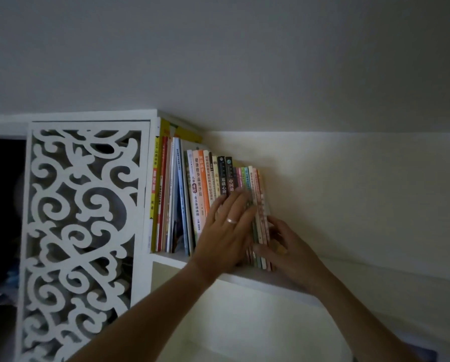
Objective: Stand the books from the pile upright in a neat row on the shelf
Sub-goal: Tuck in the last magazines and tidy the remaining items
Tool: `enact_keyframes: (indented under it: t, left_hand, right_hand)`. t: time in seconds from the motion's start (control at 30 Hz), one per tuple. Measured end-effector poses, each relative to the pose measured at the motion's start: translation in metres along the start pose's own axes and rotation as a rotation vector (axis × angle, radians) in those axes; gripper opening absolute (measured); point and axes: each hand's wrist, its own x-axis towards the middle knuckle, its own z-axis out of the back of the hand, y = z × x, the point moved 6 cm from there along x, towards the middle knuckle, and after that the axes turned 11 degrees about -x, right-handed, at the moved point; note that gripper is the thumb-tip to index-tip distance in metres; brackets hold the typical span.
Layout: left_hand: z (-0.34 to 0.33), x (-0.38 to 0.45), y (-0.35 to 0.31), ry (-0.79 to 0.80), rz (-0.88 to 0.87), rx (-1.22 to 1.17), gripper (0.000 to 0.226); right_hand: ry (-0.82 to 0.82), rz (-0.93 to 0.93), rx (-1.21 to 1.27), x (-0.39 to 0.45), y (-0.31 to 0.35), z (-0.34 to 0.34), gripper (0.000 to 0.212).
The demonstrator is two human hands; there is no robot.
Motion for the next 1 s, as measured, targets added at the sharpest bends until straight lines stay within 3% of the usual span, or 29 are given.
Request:
enact_keyframes:
  t: [0.17, 0.3, 0.47, 0.57, 0.7, 0.83, 1.0]
  left_hand:
    - [0.002, -0.006, 0.031, 0.077, 0.025, -0.026, 0.067]
    - [0.003, -0.009, 0.037, 0.042, 0.129, -0.089, 0.083]
    - [0.016, -0.017, 0.050, -0.149, 0.340, -0.219, 0.068]
    - [0.019, -0.021, 0.056, -0.212, 0.387, -0.145, 0.059]
    - [0.022, -0.029, 0.066, -0.280, 0.480, -0.151, 0.061]
    - [0.022, -0.027, 0.063, -0.288, 0.458, -0.252, 0.067]
    - [0.023, -0.023, 0.063, -0.231, 0.432, -0.181, 0.077]
  right_hand:
    - [-0.014, -0.062, -0.202, 0.007, -0.007, -0.004, 0.075]
    - [-0.091, -0.065, -0.197, 0.014, -0.003, -0.015, 0.075]
    - [-0.208, -0.073, -0.047, 0.026, 0.006, -0.037, 0.130]
    - [-0.308, -0.053, -0.136, 0.026, 0.018, -0.041, 0.149]
    - [-0.403, -0.023, -0.259, 0.021, 0.022, -0.041, 0.149]
    - [-0.534, 0.011, -0.271, 0.010, 0.022, -0.033, 0.140]
    - [-0.588, -0.033, -0.324, 0.005, 0.021, -0.027, 0.141]
